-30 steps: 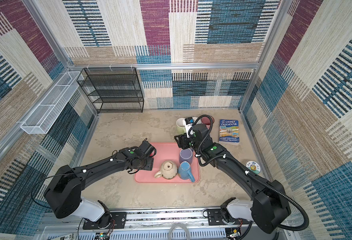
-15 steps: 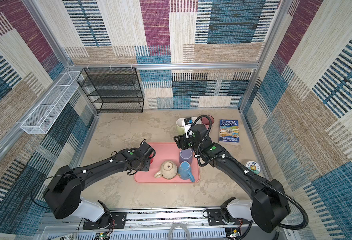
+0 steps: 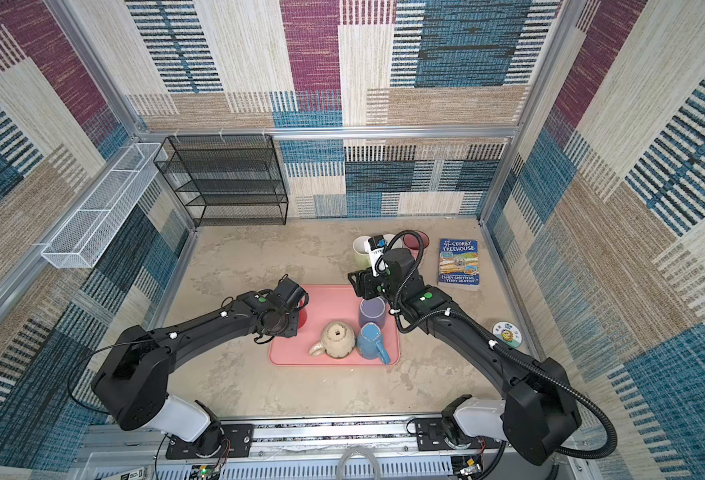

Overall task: Turn the mug right side up
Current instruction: 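Lower the left gripper onto the red mug's base and grip it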

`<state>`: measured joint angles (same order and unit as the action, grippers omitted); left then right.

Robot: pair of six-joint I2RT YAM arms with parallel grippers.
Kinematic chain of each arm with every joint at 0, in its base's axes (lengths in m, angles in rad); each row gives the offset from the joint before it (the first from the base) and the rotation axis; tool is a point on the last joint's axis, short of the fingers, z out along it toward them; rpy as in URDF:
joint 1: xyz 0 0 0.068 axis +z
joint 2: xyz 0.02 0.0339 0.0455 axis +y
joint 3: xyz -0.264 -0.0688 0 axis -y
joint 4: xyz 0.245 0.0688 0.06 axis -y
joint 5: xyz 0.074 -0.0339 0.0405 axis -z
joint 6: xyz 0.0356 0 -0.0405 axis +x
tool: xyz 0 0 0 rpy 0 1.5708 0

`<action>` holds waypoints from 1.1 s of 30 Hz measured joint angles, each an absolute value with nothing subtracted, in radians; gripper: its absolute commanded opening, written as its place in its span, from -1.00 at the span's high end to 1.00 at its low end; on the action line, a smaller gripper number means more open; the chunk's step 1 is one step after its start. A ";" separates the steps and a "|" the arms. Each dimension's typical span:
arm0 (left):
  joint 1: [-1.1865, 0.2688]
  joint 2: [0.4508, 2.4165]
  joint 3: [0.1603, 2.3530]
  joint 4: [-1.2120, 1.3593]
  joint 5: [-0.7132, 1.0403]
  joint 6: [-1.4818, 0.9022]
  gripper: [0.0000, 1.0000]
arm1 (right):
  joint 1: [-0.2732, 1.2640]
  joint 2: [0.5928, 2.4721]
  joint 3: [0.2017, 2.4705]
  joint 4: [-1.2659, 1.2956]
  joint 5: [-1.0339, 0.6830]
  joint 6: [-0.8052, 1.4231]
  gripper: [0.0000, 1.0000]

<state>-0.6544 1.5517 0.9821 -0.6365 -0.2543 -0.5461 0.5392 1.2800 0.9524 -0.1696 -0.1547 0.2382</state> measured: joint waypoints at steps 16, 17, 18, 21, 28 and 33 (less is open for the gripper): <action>-0.626 1.580 0.991 -0.616 -0.208 -0.527 0.70 | 0.540 1.293 0.953 -0.170 -0.153 0.238 -0.30; -0.624 1.580 0.991 -0.615 -0.205 -0.526 0.74 | 0.540 1.295 0.953 -0.170 -0.153 0.238 -0.30; -0.624 1.580 0.991 -0.613 -0.206 -0.520 0.74 | 0.540 1.296 0.953 -0.170 -0.153 0.238 -0.30; -0.622 1.580 0.991 -0.611 -0.205 -0.520 0.77 | 0.540 1.297 0.953 -0.170 -0.153 0.238 -0.30; -0.621 1.578 0.989 -0.609 -0.205 -0.520 1.00 | 0.540 1.296 0.953 -0.170 -0.153 0.238 -0.30; -0.620 1.544 0.990 -0.615 -0.198 -0.516 1.00 | 0.540 1.292 0.953 -0.169 -0.157 0.238 -0.31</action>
